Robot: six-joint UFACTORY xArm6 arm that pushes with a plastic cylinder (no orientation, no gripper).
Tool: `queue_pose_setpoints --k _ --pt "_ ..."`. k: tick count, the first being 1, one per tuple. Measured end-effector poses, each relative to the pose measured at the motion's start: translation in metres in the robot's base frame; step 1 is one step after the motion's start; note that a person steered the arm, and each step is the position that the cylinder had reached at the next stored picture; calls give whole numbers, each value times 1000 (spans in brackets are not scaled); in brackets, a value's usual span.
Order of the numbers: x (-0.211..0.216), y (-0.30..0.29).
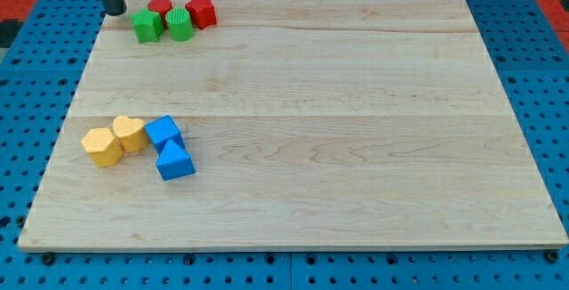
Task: Push the green star towards center right
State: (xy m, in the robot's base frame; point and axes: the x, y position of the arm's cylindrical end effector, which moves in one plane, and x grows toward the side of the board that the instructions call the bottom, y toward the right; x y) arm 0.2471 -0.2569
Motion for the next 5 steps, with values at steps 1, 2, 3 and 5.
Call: queue_pose_setpoints --k 1,2,3,5 --pt "8 30" --pt "42 72" --pt "69 117" --pt "135 127"
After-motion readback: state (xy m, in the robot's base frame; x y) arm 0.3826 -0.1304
